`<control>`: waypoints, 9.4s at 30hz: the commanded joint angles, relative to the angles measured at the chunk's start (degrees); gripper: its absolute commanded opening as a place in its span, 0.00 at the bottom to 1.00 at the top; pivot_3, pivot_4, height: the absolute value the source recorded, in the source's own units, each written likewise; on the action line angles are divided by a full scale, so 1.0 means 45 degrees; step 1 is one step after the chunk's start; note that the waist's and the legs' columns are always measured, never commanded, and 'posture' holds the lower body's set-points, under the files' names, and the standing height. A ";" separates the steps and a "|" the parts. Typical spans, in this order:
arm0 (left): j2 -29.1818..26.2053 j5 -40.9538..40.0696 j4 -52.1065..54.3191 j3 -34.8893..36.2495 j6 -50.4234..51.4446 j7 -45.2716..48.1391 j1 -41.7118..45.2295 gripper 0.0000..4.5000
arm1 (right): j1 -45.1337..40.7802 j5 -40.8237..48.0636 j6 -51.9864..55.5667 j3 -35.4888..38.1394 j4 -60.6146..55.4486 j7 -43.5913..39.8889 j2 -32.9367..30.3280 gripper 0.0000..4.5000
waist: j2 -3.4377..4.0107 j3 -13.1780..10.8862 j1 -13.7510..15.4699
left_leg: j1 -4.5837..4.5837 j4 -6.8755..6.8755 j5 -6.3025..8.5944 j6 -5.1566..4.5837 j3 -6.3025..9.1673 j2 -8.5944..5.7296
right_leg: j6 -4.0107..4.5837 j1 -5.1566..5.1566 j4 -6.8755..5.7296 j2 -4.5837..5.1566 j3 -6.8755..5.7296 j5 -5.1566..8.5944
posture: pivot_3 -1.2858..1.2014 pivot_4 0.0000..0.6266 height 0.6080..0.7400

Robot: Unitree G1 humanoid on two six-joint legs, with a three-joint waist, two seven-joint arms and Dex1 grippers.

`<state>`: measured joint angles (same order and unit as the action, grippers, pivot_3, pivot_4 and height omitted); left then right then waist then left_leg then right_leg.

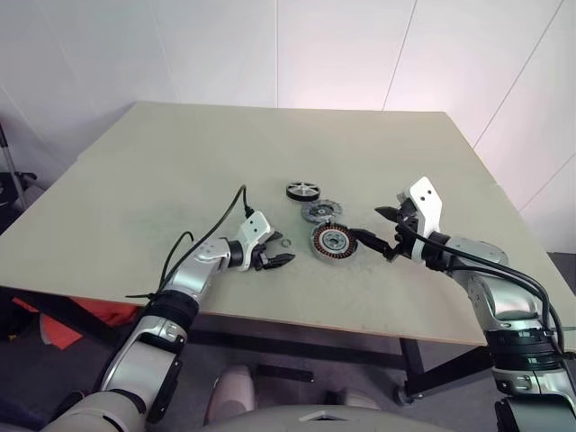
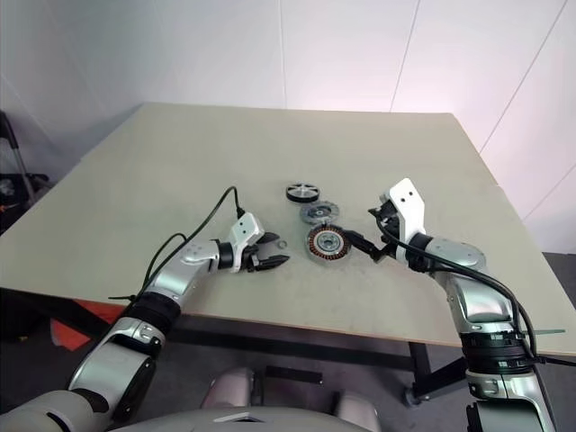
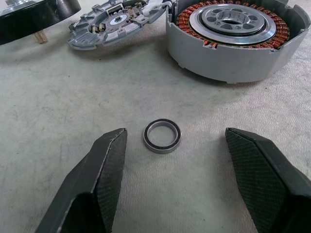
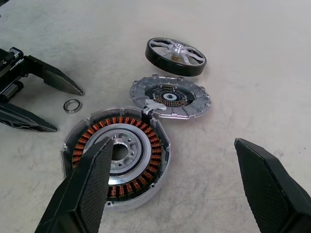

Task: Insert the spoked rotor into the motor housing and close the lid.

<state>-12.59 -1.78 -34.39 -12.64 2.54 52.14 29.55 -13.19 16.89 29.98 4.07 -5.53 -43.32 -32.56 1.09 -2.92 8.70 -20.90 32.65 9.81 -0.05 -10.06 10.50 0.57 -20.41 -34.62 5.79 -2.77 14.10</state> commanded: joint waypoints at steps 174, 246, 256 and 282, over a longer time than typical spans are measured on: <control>-0.0357 -0.2592 0.2360 0.2220 0.4063 -0.0862 0.1378 0.53 | -0.0785 -0.1949 -0.1568 -0.2830 0.1499 0.1059 0.1912 0.01 | -0.0097 -0.0042 -0.0393 | -0.0180 0.0042 0.0012 -0.0137 -0.0009 -0.0080 | 0.0046 -0.0105 -0.0060 0.0085 -0.0053 -0.0021 | 0.52 0.00 1.00; 0.3437 -0.7629 -0.8917 1.1109 0.4799 -0.6893 0.7435 0.95 | -0.1410 -0.1570 -0.0830 -0.1360 -0.0482 0.1306 0.0742 0.00 | -0.0185 -0.0108 -0.0296 | -0.0288 0.0090 0.0049 -0.0209 -0.0002 -0.0114 | 0.0040 -0.0160 -0.0037 0.0114 -0.0064 -0.0029 | 0.52 0.00 1.00; 0.3807 -0.7539 -0.9187 1.1552 0.4187 -0.8324 0.7605 0.53 | -0.1459 -0.1607 -0.0793 -0.1253 -0.0511 0.1514 0.0719 0.00 | -0.0192 -0.0115 -0.0294 | -0.0288 0.0090 0.0049 -0.0208 -0.0001 -0.0113 | 0.0038 -0.0161 -0.0037 0.0114 -0.0067 -0.0030 | 0.52 0.00 1.00; 0.3579 -0.7522 -0.9165 1.1749 0.4386 -0.8350 0.7370 0.09 | -0.1663 -0.1874 -0.1013 -0.1407 -0.0121 0.1846 0.0723 0.00 | -0.0197 -0.0119 -0.0298 | -0.0287 0.0090 0.0049 -0.0207 0.0001 -0.0113 | 0.0038 -0.0160 -0.0037 0.0114 -0.0068 -0.0030 | 0.52 0.00 1.00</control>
<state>4.05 -35.01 -76.17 39.95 22.04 13.32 62.04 -19.24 8.68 26.54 -3.12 -4.96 -35.28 -28.94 0.20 -3.46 7.36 -22.20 33.05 10.03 -0.98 -10.05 9.99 0.74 -21.13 -34.78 6.30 -3.08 13.97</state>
